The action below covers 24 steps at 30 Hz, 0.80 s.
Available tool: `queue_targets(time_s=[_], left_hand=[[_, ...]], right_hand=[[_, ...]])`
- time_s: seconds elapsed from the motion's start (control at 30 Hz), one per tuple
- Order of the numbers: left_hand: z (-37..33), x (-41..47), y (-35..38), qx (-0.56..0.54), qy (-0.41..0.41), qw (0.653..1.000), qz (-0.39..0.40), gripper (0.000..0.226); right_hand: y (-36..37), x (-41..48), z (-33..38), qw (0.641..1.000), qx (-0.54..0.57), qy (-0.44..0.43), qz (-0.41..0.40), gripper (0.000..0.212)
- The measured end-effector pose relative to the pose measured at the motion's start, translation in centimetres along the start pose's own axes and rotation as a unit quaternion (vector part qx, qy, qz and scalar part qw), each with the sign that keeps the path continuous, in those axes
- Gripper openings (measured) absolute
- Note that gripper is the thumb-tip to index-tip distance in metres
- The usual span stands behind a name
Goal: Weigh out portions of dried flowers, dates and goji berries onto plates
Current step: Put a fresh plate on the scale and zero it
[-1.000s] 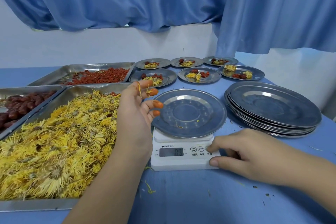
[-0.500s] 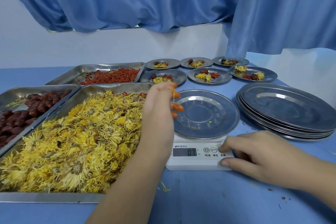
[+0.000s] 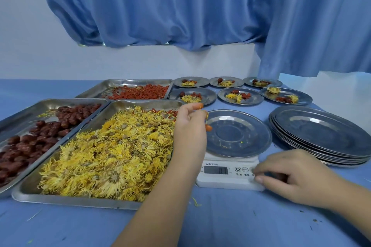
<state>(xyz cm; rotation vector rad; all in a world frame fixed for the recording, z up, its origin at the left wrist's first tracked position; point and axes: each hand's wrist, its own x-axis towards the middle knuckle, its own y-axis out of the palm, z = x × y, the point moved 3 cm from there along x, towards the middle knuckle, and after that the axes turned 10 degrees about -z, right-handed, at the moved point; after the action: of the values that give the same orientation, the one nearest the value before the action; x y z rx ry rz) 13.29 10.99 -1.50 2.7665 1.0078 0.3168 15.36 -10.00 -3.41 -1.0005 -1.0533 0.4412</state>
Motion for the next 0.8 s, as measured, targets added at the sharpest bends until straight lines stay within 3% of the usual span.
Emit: queue_targets(time_s=[0.23, 0.67, 0.8], left_hand=[[0.4, 0.2, 0.2, -0.002, 0.017, 1.0, 0.006, 0.02], [0.8, -0.1, 0.7, 0.015, 0.025, 0.999, 0.015, 0.018], [0.9, 0.1, 0.7, 0.014, 0.031, 0.999, 0.017, 0.019]], right_hand=[[0.8, -0.2, -1.0, 0.996, 0.028, 0.081, 0.002, 0.032], [1.1, -0.1, -0.7, 0.987, 0.079, 0.132, 0.044, 0.027], [0.5, -0.4, -2.0, 0.966, 0.106, 0.232, -0.042, 0.014]])
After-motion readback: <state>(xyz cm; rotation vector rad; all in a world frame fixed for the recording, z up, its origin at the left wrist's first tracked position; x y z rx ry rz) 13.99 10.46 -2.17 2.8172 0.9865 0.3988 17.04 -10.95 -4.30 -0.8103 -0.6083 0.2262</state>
